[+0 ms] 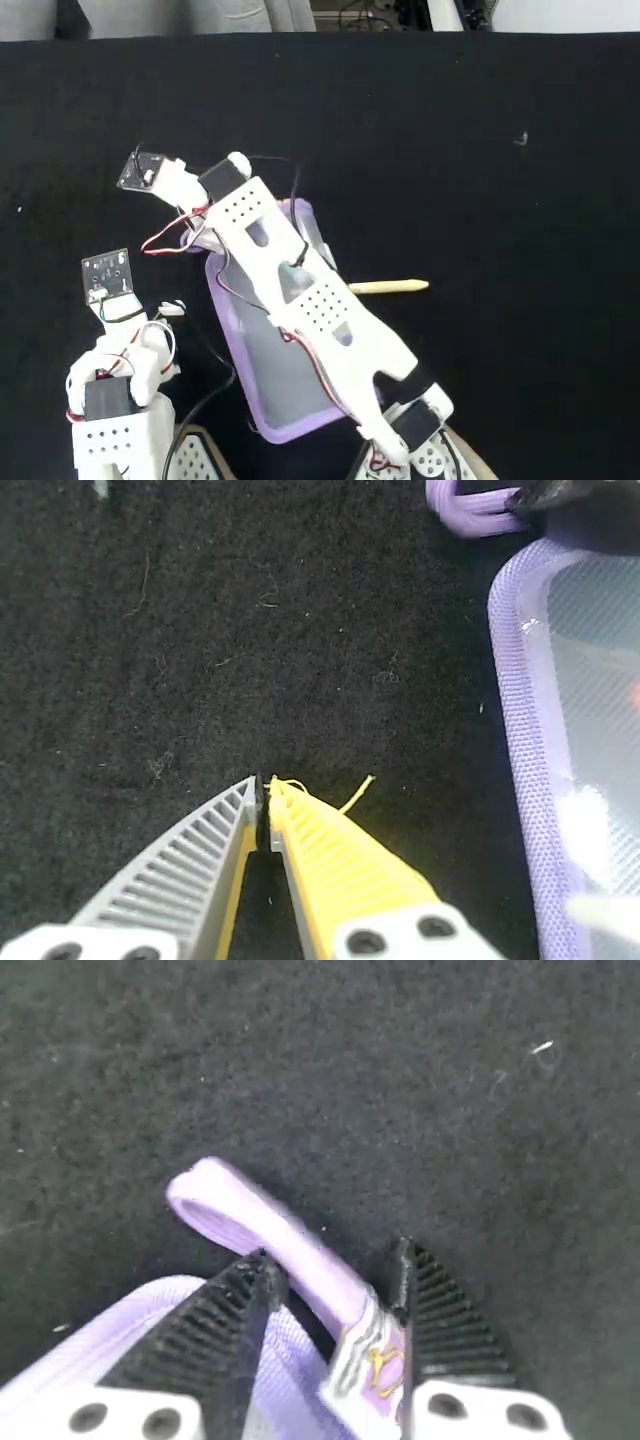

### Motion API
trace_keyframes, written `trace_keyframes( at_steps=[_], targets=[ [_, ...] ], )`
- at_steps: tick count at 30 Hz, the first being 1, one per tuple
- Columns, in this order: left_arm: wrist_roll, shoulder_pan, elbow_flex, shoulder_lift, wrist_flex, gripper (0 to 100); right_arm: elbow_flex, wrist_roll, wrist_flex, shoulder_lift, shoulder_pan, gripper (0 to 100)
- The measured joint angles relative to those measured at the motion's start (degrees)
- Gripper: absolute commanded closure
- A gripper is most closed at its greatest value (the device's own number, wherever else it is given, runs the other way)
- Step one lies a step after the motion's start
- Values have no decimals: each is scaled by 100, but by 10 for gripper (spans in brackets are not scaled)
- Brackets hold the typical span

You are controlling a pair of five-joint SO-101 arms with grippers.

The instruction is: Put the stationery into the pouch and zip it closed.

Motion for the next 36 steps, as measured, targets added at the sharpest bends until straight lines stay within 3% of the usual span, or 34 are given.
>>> trace_keyframes(
  at_steps=[4,11,16,29,36],
  targets=[
    [0,0,0,0,0,970,-9,158,-26,26,0,991],
    [0,0,0,0,0,970,-9,308,-26,18,9,988],
    [0,0,0,0,0,970,0,-220,-26,-360,132,988],
    [0,0,0,0,0,970,0,-1055,-44,-2655,1547,986],
    [0,0,0,0,0,970,0,-1275,44,-3112,2593,983]
  ],
)
